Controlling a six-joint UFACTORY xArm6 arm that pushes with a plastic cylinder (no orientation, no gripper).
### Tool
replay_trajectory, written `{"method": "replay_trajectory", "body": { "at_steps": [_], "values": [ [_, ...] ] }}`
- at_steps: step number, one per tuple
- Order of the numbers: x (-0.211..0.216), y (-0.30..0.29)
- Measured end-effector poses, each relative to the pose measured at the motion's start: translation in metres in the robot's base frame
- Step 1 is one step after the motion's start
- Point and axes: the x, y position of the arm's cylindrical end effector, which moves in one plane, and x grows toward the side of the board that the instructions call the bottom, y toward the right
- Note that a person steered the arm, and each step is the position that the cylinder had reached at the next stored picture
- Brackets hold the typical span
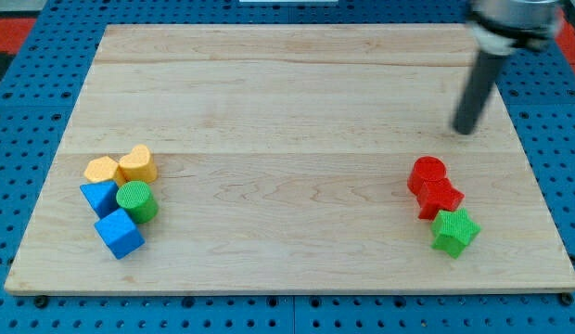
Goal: Move the green star towards the bottom center
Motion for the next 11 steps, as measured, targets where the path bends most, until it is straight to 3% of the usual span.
{"method": "replay_trajectory", "body": {
  "at_steps": [1,6,8,11],
  "values": [
    [0.037,0.075],
    [0.103,0.081],
    [0.144,0.017],
    [0.144,-0.093]
  ]
}}
